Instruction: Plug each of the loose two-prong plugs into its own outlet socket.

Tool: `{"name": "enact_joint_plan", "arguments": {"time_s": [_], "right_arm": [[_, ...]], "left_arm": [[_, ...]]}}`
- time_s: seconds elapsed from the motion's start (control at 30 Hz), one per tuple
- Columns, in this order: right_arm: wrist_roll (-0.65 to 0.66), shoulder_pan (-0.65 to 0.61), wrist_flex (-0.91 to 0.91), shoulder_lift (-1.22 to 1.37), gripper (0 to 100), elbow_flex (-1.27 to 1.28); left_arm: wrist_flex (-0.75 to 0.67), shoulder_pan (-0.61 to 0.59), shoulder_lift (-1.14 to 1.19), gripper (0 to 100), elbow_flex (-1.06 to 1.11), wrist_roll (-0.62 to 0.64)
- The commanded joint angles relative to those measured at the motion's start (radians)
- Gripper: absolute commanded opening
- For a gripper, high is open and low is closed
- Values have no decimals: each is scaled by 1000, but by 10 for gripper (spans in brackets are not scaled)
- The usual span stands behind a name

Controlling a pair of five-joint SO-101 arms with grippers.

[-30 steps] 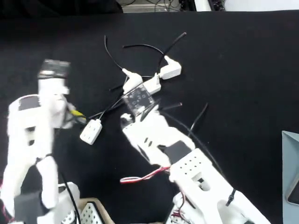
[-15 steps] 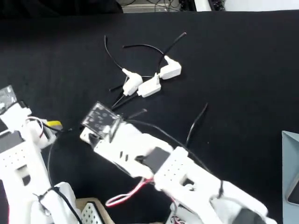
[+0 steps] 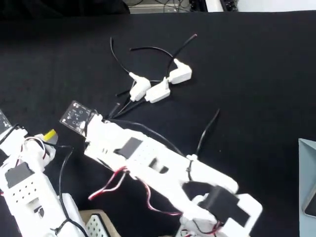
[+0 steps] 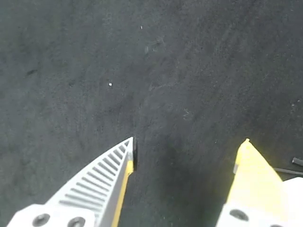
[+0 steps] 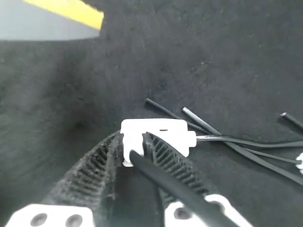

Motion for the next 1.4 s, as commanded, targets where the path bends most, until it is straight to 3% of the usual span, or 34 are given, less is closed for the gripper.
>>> {"name": "enact_joint_plan", "arguments": {"time_s": [0.0,0.47,0.97,1.37], "right_arm": [[11,-12,-20,35,12,-85],[11,3,-9,127,12,-116],[11,15,285,188,12,-280],[-32,11,288,199,12,-323]], "left_arm": [[-14,-7,-25,328,-5,5],[-14,-7,-34,328,12,5],[-17,-7,-29,328,12,3],[-18,-7,-31,328,12,3]]}}
